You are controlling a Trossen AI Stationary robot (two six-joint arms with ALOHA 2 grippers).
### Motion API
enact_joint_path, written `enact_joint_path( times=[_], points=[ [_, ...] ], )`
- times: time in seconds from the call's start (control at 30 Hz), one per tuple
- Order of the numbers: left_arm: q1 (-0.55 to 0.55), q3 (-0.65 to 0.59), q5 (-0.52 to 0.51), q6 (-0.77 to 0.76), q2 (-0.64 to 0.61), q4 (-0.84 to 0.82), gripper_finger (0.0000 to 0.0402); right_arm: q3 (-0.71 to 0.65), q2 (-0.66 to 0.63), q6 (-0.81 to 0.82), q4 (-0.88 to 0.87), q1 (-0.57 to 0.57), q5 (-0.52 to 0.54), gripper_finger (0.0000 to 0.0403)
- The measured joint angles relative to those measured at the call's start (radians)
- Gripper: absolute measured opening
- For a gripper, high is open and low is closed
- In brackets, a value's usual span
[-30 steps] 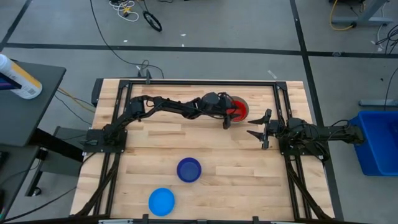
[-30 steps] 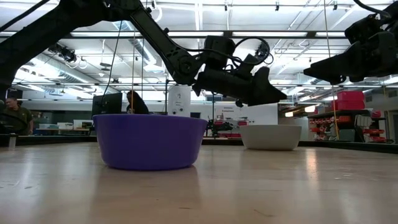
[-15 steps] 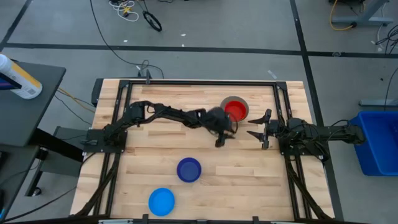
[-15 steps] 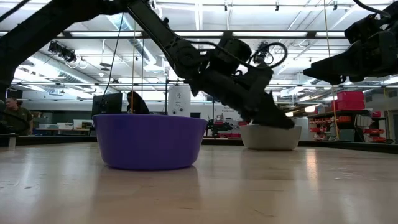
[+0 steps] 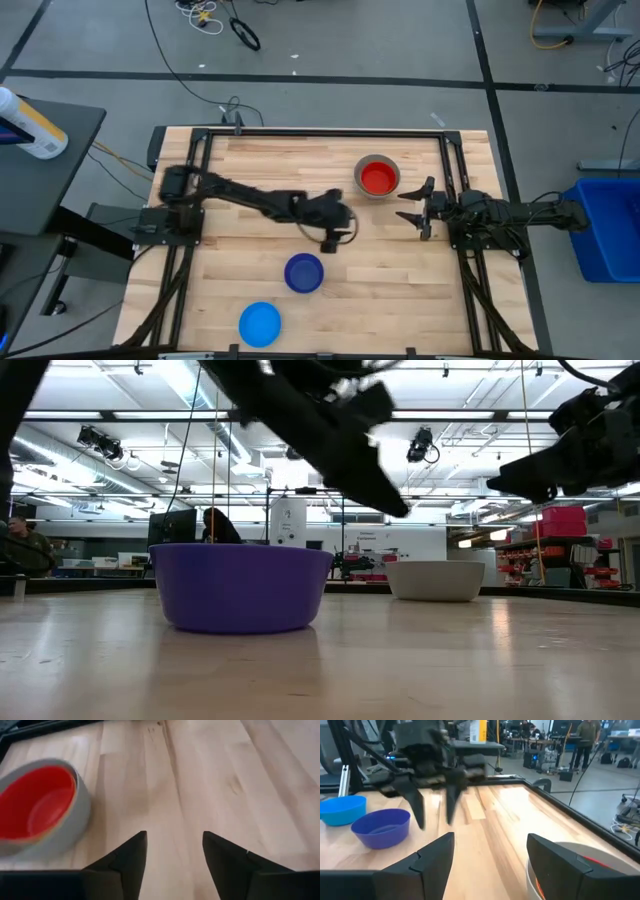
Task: Nest bowls inside each other
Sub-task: Stack the dark blue bowl on top of the red bowl
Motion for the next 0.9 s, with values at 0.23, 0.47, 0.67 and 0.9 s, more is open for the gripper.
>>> enact_joint_path(
  times=[0.23, 0.47, 0.67, 0.9],
  points=[
    [-0.119, -0.199, -0.102, -0.131, -0.221, -0.113, 0.0236, 0.000, 0.022, 0.004, 0.000, 0.000, -0.001, 0.0270],
    [-0.159, -0.285, -0.067, -0.239, -0.248, -0.124, 0.0247, 0.000, 0.044, 0.009, -0.001, 0.000, -0.002, 0.0275],
    [-0.156, -0.308, -0.044, -0.288, -0.184, -0.134, 0.0247, 0.000, 0.060, 0.034, -0.001, 0.000, -0.002, 0.0264],
    [-0.157, -0.308, -0.011, -0.326, -0.180, -0.146, 0.0247, 0.000, 0.072, 0.034, 0.000, 0.000, -0.002, 0.0246]
  ],
)
